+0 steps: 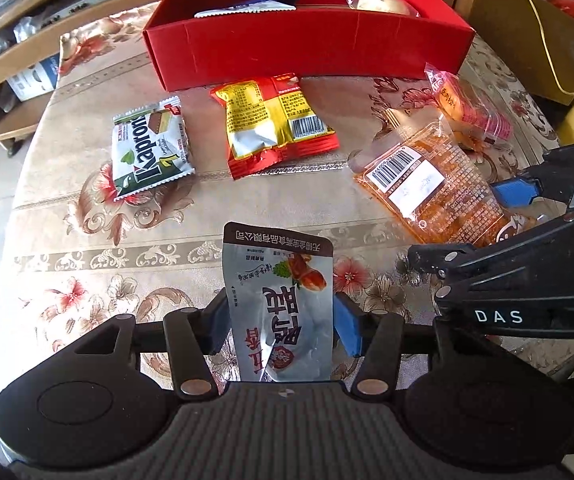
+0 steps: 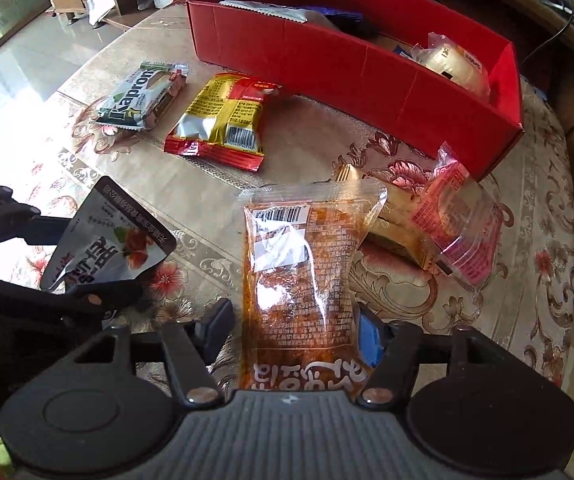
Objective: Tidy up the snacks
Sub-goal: 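Lift the pouch and bread bag and carry both over the red box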
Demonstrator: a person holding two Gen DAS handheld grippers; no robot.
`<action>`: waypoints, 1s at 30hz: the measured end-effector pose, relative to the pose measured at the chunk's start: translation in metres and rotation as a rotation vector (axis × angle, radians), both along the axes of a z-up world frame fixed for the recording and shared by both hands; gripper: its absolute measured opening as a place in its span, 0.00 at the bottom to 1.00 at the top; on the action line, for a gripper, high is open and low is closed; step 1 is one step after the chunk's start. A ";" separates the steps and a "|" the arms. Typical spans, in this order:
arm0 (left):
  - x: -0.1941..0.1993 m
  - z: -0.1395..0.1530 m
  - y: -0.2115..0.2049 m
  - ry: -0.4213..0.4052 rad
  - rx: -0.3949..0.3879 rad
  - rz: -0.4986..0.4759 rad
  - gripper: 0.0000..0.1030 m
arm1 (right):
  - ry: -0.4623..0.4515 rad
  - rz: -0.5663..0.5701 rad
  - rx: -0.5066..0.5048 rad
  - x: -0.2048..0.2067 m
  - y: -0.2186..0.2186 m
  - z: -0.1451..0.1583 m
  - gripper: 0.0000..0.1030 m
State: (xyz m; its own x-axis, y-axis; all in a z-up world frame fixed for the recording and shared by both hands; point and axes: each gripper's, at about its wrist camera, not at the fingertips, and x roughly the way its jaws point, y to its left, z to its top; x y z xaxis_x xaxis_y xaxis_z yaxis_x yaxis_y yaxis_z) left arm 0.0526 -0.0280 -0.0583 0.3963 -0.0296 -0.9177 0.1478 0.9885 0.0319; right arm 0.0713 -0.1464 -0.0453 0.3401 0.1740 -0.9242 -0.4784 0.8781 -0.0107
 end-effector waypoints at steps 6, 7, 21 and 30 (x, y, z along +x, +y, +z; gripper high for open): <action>-0.005 0.006 0.003 -0.009 -0.029 0.012 0.56 | -0.010 -0.031 0.012 -0.008 -0.003 0.008 0.54; -0.006 0.008 0.002 -0.018 -0.041 0.009 0.56 | -0.008 -0.040 0.023 -0.008 -0.005 0.010 0.53; 0.000 0.005 0.008 0.010 -0.101 0.042 0.56 | 0.024 -0.050 0.035 -0.001 -0.007 0.004 0.56; 0.002 0.008 0.012 0.013 -0.126 0.077 0.55 | 0.015 -0.061 0.029 0.008 -0.006 0.001 0.56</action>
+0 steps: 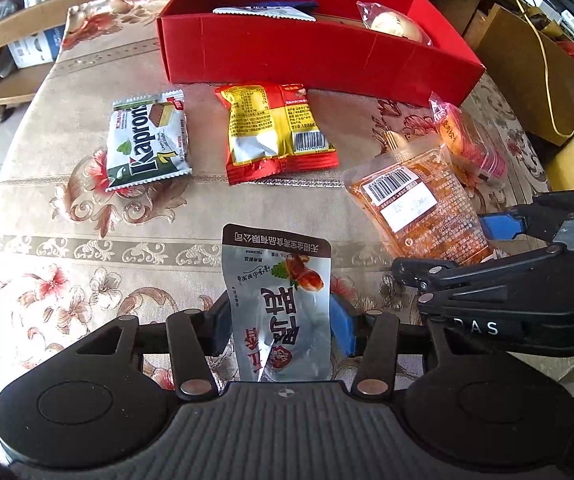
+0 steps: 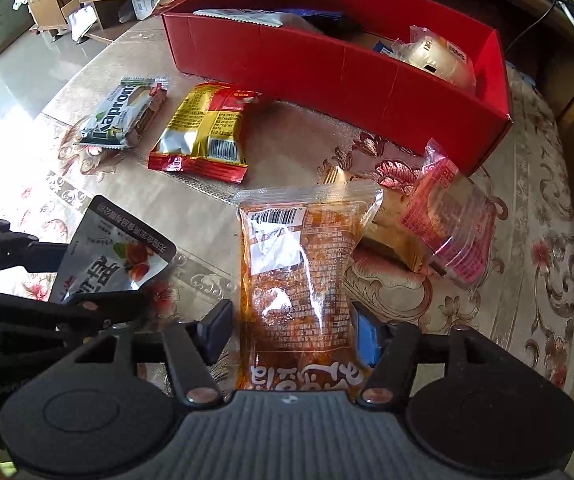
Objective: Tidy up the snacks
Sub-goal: 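Lift the pouch and bread bag and carry both over the red box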
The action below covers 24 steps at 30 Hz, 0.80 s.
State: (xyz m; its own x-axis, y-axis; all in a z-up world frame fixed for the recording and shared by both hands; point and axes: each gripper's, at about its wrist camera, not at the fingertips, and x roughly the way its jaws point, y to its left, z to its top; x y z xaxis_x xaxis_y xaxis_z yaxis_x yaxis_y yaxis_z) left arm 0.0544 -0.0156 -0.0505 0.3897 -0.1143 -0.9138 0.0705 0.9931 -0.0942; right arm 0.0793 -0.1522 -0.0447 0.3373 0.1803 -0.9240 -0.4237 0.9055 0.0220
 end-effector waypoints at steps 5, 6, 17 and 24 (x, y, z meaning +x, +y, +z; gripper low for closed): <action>-0.002 0.004 0.000 -0.006 -0.021 -0.005 0.56 | 0.010 -0.015 0.045 -0.009 -0.008 0.009 0.48; -0.002 0.005 0.001 -0.010 -0.024 -0.001 0.56 | 0.008 -0.012 0.043 -0.011 -0.008 0.009 0.48; -0.010 0.020 0.002 -0.040 -0.067 0.005 0.57 | -0.024 -0.056 0.106 -0.024 -0.023 0.028 0.48; -0.009 0.036 -0.004 -0.079 -0.082 0.022 0.56 | -0.064 -0.095 0.154 -0.028 -0.032 0.049 0.48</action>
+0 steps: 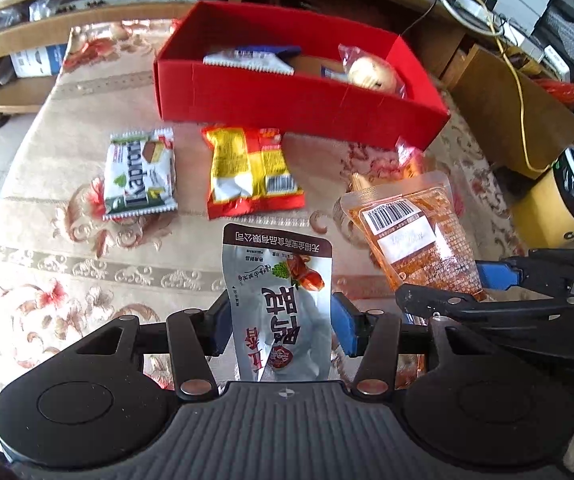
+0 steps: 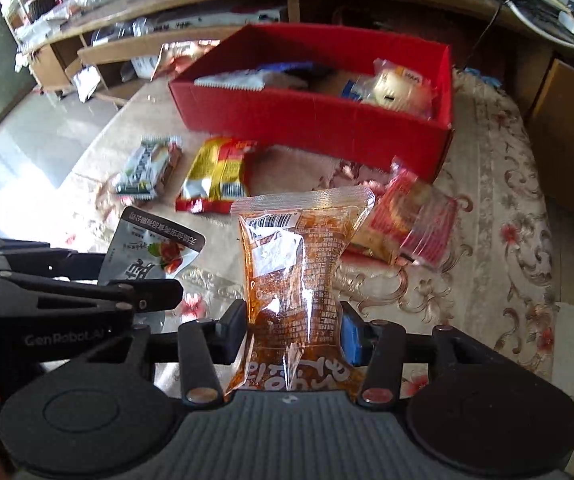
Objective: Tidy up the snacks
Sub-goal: 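Lift the pouch and bread bag and carry both over the red box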
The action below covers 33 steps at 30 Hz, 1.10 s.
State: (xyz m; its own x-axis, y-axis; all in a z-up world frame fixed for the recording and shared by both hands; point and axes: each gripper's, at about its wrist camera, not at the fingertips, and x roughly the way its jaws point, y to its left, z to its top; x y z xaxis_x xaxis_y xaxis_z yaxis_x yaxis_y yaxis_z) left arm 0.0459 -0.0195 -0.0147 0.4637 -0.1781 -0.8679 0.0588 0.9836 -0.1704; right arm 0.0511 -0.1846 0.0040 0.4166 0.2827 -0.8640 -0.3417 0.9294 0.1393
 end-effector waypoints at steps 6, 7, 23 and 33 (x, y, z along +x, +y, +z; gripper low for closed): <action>-0.001 0.020 -0.002 -0.043 -0.006 0.028 0.55 | -0.049 -0.029 0.057 -0.001 -0.003 0.021 0.48; -0.002 0.024 -0.002 -0.050 -0.005 0.034 0.55 | -0.058 -0.033 0.067 -0.002 -0.004 0.025 0.48; 0.045 0.066 -0.010 -0.179 0.007 0.048 0.54 | -0.147 -0.140 0.184 0.051 -0.018 0.060 0.47; 0.090 0.067 -0.010 -0.214 -0.020 0.055 0.54 | -0.169 -0.177 0.174 0.098 -0.018 0.066 0.47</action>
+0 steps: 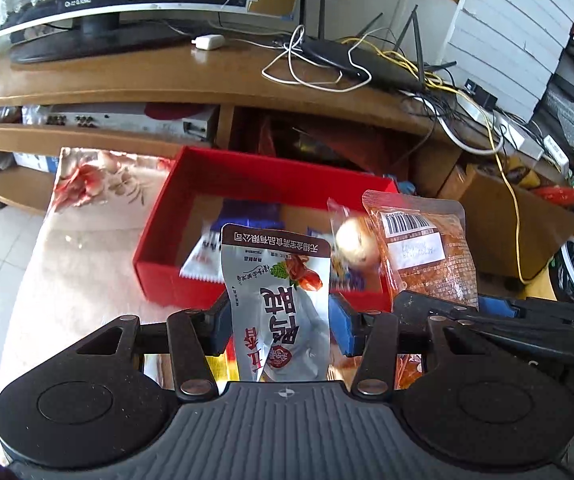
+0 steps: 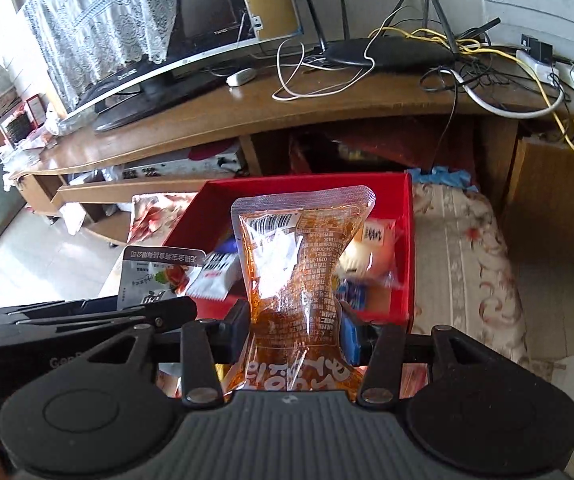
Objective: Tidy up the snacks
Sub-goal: 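Lift the pouch and bread bag and carry both over the red box, then lower the pouch and bread bag into the box and open both grippers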
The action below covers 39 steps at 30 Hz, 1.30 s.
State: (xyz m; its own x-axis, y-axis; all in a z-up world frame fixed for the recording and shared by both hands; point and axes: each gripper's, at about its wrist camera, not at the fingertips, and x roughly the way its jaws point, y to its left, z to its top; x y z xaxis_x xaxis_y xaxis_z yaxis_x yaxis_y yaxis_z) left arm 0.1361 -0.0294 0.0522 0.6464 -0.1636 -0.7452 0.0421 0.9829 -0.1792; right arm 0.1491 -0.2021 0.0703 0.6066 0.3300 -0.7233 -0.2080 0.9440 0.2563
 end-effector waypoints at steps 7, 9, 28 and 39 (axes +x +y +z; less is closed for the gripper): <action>0.034 -0.002 0.003 -0.004 0.006 0.020 0.54 | 0.011 -0.019 -0.005 0.038 0.005 -0.005 0.47; 0.044 -0.004 0.002 -0.004 0.011 0.025 0.54 | 0.015 -0.022 -0.012 0.048 0.007 -0.008 0.47; 0.100 -0.030 0.011 0.042 0.035 0.081 0.54 | 0.058 -0.030 -0.041 0.106 0.023 -0.037 0.47; 0.106 -0.039 0.011 0.062 0.051 0.097 0.54 | 0.069 -0.030 -0.072 0.112 0.029 -0.047 0.47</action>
